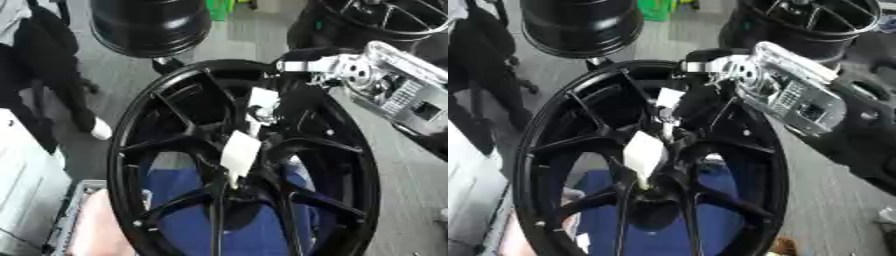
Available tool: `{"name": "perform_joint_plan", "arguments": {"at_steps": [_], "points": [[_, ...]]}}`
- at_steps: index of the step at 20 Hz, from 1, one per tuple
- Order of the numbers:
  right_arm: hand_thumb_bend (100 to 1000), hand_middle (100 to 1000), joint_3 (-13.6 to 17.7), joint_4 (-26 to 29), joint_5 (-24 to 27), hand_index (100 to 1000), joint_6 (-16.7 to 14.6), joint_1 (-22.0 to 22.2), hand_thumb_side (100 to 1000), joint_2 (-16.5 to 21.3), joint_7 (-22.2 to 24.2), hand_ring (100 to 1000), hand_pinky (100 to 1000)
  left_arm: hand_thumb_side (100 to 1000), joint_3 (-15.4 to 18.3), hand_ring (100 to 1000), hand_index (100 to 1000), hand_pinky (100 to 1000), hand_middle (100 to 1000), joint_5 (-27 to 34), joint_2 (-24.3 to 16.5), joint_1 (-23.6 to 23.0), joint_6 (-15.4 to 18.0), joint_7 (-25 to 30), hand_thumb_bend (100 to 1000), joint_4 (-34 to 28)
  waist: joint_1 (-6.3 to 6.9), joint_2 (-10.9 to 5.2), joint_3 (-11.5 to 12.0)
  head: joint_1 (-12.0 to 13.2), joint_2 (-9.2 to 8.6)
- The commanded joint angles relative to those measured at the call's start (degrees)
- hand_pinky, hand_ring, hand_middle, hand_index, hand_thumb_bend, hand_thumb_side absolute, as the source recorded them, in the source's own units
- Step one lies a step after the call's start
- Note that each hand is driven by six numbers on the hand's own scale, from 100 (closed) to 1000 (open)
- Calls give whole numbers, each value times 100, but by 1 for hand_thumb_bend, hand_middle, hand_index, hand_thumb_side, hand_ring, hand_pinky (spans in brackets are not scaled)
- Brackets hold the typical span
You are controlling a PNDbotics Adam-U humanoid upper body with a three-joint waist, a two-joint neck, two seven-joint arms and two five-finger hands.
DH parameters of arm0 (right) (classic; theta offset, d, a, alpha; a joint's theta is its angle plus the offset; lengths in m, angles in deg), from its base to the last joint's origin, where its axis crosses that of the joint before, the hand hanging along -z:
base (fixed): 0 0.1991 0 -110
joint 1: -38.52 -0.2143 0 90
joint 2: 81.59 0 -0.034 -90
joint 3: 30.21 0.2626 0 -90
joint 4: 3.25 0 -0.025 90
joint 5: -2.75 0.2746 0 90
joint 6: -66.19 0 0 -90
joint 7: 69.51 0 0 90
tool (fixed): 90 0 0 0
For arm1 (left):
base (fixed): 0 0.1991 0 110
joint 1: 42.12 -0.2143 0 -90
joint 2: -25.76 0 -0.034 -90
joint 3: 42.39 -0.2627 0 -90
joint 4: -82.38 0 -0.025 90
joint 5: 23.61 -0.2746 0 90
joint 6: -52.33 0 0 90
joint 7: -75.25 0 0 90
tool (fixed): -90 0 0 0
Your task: Pull the pin out of the wheel hub.
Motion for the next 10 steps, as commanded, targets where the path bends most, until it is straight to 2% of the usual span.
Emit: {"name": "perform_joint_plan", "arguments": {"at_steps": [1,5,10], "points": [[144,583,118,151,-31,660,840,-81,511,178,637,661,769,573,81,631,731,675,583,31,-90,58,-14,13,495,-62,37,-91,-8,-12,-51],[127,570,127,240,-11,651,796,-107,509,245,571,640,754,572,89,631,731,676,583,36,-92,53,-14,15,495,-69,39,-114,-22,-2,-53],[165,556,117,413,-166,646,670,-191,560,335,601,620,735,572,81,632,731,677,584,32,-95,46,-9,30,493,-77,37,-142,-45,12,-57]]}}
